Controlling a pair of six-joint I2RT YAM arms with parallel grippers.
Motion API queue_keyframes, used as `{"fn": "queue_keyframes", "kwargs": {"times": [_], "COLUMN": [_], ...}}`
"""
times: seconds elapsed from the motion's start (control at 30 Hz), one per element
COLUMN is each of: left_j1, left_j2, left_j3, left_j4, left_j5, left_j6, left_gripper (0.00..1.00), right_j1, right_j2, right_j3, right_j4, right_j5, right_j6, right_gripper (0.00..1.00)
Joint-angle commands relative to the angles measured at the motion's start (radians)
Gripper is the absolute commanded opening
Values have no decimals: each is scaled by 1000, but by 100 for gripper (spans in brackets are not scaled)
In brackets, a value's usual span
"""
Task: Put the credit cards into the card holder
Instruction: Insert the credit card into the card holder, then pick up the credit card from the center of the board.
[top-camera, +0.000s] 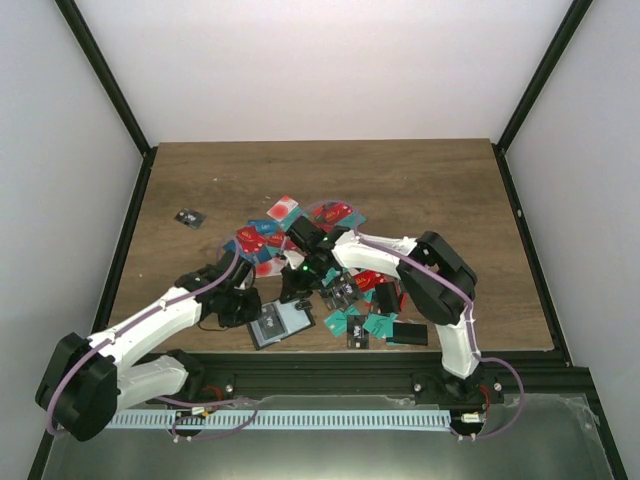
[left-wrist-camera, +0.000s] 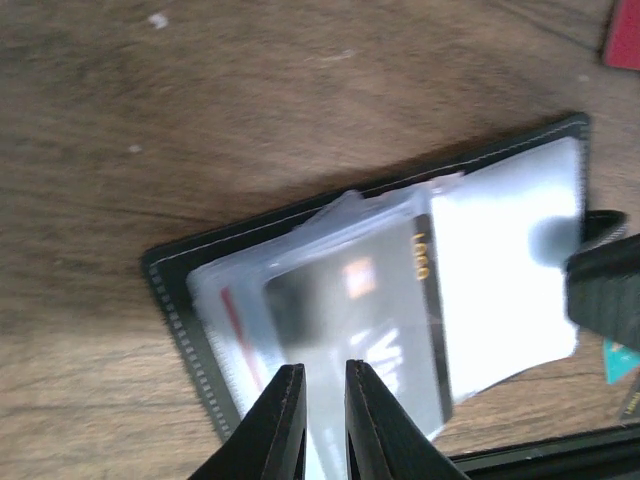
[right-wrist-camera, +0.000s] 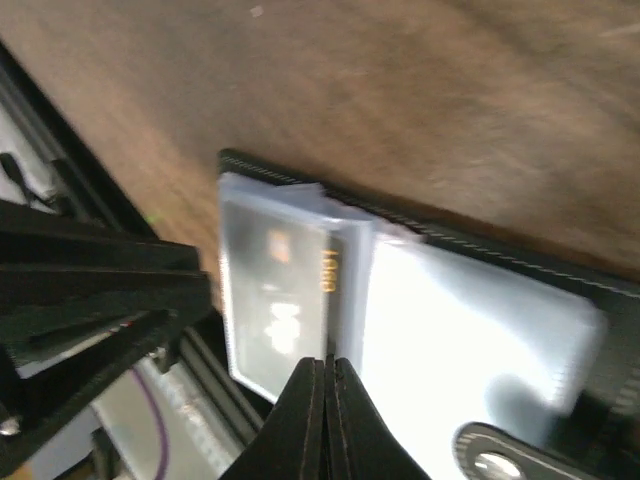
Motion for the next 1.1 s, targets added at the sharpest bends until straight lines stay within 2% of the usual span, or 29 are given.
{"fn": "queue_keyframes", "kwargs": {"times": [0.0,0.2,0.4,1.07], "left_j1": [-3,-3,-4,-44], "left_j2": [-15,-26,13,119], "left_j3": [13,-6,-82,-114], "left_j4": [-122,-200,-109,58], "left_j5": [-83,-175,-129,-79], "left_j6": [-40,-97,-114,-114], "left_gripper": [14,12,11,10], "right_j1": [8,63,103,164], "right_j2": [-32,-6,41,80], "right_j3": [-22,-22,16,99], "right_j4": [-70,-75,-81,-70], "right_j5": [160,253,291,215], "right_j6": [-40,-39,-46,-64], "right_gripper": [1,1,1,1]}}
